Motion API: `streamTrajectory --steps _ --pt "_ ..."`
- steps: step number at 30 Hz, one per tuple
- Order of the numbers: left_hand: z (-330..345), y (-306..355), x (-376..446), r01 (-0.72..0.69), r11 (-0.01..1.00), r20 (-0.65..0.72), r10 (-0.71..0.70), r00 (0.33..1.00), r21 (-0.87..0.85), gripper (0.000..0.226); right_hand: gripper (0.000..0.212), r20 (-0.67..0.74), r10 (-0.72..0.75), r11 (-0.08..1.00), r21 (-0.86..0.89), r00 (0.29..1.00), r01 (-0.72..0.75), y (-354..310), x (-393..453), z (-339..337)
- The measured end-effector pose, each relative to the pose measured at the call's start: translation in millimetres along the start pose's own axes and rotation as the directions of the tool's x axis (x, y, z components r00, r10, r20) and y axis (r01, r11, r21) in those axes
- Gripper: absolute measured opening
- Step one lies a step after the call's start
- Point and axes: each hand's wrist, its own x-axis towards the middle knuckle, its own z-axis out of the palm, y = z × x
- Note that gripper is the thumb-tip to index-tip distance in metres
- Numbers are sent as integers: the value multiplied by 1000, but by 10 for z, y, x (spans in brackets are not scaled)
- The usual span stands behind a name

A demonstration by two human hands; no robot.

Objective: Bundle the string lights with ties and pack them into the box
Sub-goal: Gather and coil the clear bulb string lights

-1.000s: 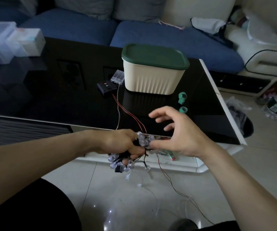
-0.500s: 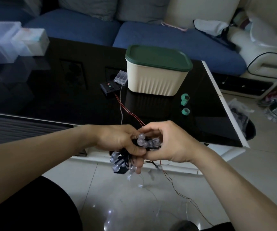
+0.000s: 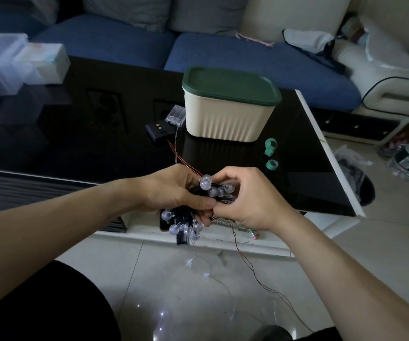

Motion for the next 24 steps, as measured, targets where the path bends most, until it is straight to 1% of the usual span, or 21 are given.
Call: streamTrajectory --steps 1,3,5,7,8,10,13,15,17,19,22,23,24 --pt "12 -4 9 -16 999 -33 18 999 38 21 42 -4 -2 1000 -3 1000 2 3 1 -12" --pt "47 -25 27 -66 983 -94 83 992 169 11 39 -14 -18 1000 -25 1000 18 5 0 -33" --pt "91 -40 40 -108 953 -167 160 973 284 8 37 -35 -42 997 -60 999 40 -9 4 -54" --pt "131 -23 35 -142 938 -246 226 943 317 10 37 -57 -67 994 -93 996 62 -38 7 -78" --pt "141 -4 32 -158 939 -259 241 935 306 14 38 -66 -77 992 -101 995 70 -45 7 -93" --pt "142 28 15 -156 960 -213 206 955 231 17 37 -71 -80 993 -96 994 73 -50 -11 -113" --pt "141 46 -26 -109 980 -123 130 984 166 14 37 -30 -54 997 -49 998 53 -51 -58 -110" --pt "146 42 -39 -100 985 -92 113 989 138 12 37 -6 -46 999 -21 999 46 -48 -67 -105" --pt "134 41 -43 -93 989 -84 103 991 113 18 37 -4 -42 999 0 999 42 -47 -63 -104" --pt "111 37 -38 -94 989 -72 103 992 111 24 37 -5 -36 999 0 999 36 -46 -61 -99" --pt "90 14 -44 -119 981 -78 132 988 155 16 39 10 -29 999 32 1000 28 -48 -54 -81" --pt "86 5 -41 -137 974 -92 155 984 179 18 39 21 -26 998 58 999 25 -44 -49 -75" --pt "81 7 -45 -146 969 -104 169 980 199 25 39 31 -28 996 82 999 25 -37 -46 -69"
